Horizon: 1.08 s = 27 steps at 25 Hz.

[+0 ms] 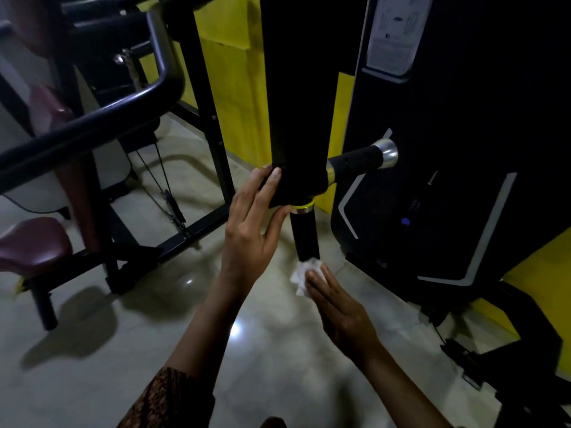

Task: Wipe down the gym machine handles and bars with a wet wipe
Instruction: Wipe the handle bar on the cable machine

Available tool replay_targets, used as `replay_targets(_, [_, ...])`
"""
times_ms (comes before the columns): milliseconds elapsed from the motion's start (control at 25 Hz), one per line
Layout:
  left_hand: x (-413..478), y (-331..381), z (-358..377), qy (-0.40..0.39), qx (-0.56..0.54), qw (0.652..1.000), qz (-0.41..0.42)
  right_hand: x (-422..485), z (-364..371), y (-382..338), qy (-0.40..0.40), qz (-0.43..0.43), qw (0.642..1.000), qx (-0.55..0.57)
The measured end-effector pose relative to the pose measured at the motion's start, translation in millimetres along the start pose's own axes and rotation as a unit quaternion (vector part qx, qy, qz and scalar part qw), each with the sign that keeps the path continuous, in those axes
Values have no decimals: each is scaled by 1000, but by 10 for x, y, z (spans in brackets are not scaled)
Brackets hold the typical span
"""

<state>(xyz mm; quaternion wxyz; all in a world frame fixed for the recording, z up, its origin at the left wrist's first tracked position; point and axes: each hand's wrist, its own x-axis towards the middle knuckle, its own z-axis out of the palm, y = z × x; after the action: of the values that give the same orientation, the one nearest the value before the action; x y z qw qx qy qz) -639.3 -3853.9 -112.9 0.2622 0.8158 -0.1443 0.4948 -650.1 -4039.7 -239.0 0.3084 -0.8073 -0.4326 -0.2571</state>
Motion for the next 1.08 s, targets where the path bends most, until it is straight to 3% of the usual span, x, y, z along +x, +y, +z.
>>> replay_targets(160, [-10,16,6,5,-7,1000,-10,327,-137,-205,116,99,987,48])
replay_targets(320, [-20,30,-14,3,-29,999,-26,1032,-177,-389,175,231,931,221])
replay_targets(440, [-31,44,-26,2,-38,999,-33,751,-25,-378,182,212,941,189])
replay_targets(600, [-35,24,-32,4,-60,997,-43,112,77,-215,121,185,970,101])
replay_targets(800, [-29,23,10,7,-56,998,-40,875,-170,-387,187,252,930,192])
replay_targets(920, [-44,7,34,-4,-55,997,-50,1118,-100,-457,191,218,943,163])
replay_targets(1080, [-48,-30,-13,-13,-29,999,-34,514,50,-381,165,207,953,145])
